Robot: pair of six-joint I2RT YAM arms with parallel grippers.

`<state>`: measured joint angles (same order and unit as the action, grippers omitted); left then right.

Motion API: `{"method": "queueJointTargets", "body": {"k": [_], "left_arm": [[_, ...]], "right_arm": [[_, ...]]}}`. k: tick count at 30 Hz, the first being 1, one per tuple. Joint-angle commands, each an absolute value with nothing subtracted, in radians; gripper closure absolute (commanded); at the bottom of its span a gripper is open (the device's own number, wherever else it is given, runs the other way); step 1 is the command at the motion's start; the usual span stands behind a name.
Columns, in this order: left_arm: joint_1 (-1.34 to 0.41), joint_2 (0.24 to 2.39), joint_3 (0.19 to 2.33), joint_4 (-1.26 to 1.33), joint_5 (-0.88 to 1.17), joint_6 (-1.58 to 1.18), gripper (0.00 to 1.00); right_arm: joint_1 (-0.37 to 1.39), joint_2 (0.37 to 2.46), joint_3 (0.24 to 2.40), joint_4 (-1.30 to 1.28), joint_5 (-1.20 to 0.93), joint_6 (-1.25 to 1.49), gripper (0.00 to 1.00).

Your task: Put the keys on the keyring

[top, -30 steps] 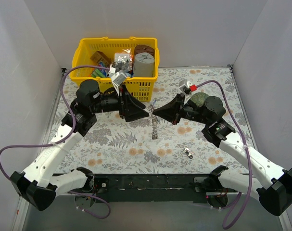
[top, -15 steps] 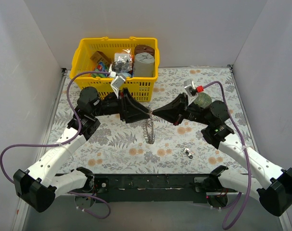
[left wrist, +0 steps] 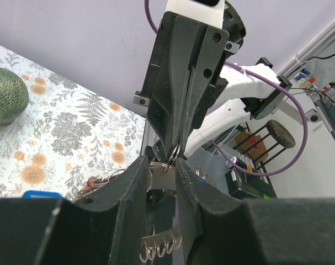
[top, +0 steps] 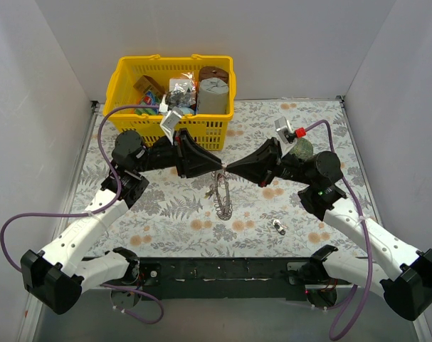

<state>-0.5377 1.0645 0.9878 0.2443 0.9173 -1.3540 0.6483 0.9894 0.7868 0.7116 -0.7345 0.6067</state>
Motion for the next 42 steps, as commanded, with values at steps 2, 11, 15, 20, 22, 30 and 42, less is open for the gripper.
{"method": "queueJointTargets", "body": {"k": [2, 11, 15, 20, 22, 30, 42], "left_arm": [[-0.535, 1.057, 0.989, 0.308, 0.913, -1.358, 0.75], [-0.535, 1.077, 1.002, 0.307, 0.963, -1.362, 0.83], [-0.537, 1.089, 1.015, 0.285, 0.969, -1.348, 0.82], [-0.54, 1.1, 1.028, 0.261, 0.985, -1.33, 0.8], [-0.54, 1.098, 1.029, 0.249, 0.98, -1.322, 0.85], [-0.54, 1.098, 1.091, 0.138, 0.939, -1.224, 1.0], [-0.546, 1.199, 1.425, -0.51, 0.833, -0.838, 1.0]], "right_arm": [[0.649, 0.968, 0.782, 0.808, -0.729, 0.624, 0.99], [0.65, 0.976, 0.787, 0.815, -0.724, 0.632, 0.99], [0.65, 0.977, 0.787, 0.816, -0.723, 0.632, 0.99], [0.65, 0.98, 0.787, 0.824, -0.724, 0.638, 0.99], [0.65, 0.982, 0.787, 0.824, -0.727, 0.638, 0.99], [0.65, 0.974, 0.796, 0.723, -0.729, 0.583, 0.92], [0.538, 0.956, 1.032, 0.259, -0.71, 0.304, 0.21]]}}
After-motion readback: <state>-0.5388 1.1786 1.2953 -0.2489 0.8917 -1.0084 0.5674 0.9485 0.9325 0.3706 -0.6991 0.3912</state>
